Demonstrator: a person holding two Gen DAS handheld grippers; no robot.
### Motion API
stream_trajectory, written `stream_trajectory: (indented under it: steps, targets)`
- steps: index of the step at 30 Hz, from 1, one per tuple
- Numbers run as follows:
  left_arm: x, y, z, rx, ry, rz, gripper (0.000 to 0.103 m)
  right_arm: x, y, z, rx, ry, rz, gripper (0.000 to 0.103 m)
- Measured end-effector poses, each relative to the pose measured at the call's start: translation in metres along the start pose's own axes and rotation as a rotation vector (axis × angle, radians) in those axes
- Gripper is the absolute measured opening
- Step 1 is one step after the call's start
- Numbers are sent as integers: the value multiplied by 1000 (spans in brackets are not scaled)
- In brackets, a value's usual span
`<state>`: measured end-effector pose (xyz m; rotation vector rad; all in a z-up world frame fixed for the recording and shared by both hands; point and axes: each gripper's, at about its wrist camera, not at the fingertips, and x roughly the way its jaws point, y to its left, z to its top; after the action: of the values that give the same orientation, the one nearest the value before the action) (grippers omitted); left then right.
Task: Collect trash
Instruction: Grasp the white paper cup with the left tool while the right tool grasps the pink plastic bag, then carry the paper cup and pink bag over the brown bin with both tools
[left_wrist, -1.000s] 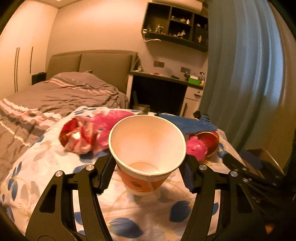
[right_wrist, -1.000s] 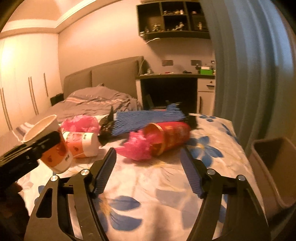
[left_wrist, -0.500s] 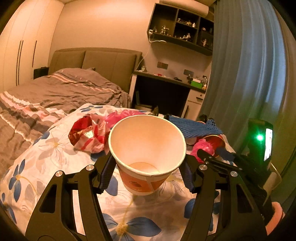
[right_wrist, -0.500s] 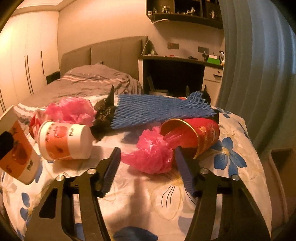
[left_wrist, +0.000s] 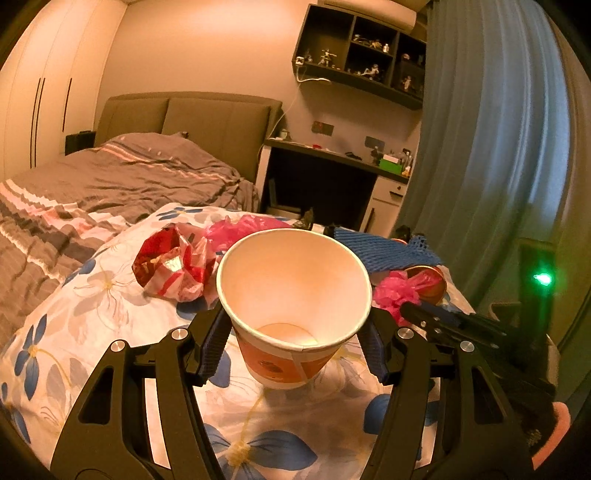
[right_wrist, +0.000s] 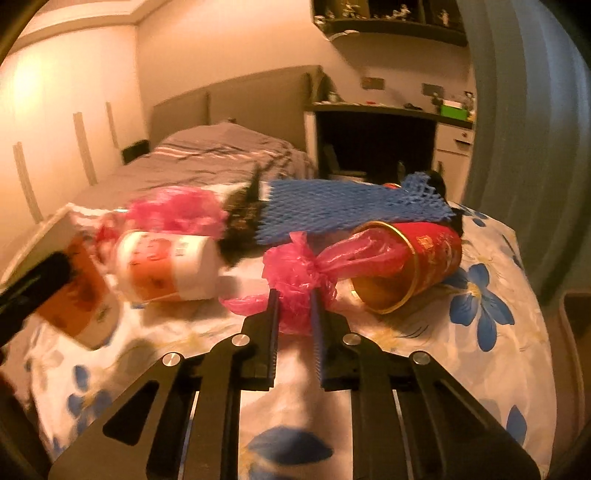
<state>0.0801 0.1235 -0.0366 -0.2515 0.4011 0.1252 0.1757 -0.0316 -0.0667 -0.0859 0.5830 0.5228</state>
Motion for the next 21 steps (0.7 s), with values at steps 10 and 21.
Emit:
stream_trajectory:
  steps: [10, 21]
  targets:
    - [-9, -22, -1, 35, -12, -28, 61, -59, 1, -9, -12, -77, 73, 17]
    - [-17, -67, -5, 105, -17, -85, 61, -111, -32, -22, 49, -152, 14, 17]
